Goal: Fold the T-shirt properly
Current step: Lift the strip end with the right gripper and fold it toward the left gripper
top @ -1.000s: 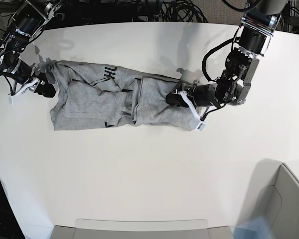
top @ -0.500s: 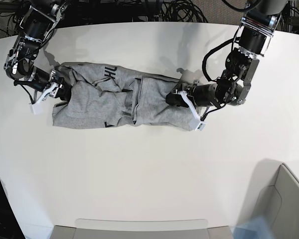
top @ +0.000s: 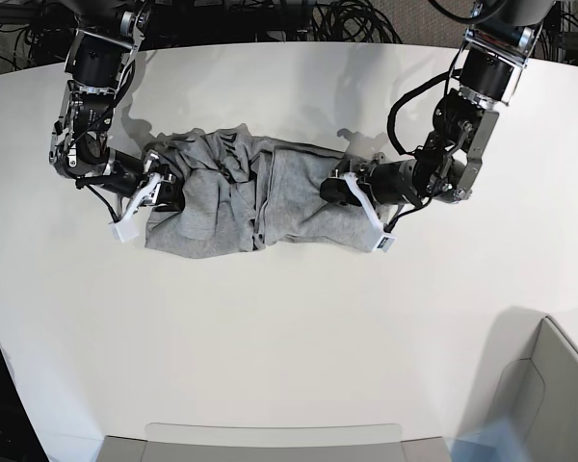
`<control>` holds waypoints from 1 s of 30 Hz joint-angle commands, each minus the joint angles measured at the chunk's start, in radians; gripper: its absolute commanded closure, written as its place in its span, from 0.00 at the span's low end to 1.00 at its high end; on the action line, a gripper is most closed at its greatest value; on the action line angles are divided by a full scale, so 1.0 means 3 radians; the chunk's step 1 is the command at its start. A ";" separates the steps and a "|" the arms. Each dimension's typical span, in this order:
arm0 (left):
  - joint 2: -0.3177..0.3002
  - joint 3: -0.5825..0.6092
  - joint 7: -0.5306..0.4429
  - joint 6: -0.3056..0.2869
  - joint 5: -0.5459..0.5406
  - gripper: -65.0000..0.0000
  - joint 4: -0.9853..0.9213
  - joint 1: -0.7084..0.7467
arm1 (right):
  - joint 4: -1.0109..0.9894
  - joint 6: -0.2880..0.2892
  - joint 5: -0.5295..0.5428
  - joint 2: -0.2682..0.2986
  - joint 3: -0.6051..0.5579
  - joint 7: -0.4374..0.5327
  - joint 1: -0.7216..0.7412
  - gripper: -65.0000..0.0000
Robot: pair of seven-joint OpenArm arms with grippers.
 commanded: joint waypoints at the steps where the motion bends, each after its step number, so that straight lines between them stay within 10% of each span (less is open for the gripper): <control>1: -0.0048 0.0008 0.0210 0.0120 0.0203 0.81 -0.0010 0.0014 | 0.0057 0.0052 0.0071 0.0038 -0.0070 0.0031 0.0090 1.00; 27: -0.0043 -0.0023 0.0384 0.0109 0.0192 0.80 0.0998 0.0219 | 0.0395 -0.0350 0.0071 0.0877 0.0232 0.0261 -0.0007 1.00; 30: -0.0043 -0.0017 0.0384 0.0109 0.0192 0.80 0.0998 0.0219 | 0.0410 -0.0340 0.0076 0.0882 0.0232 0.0245 -0.0017 0.84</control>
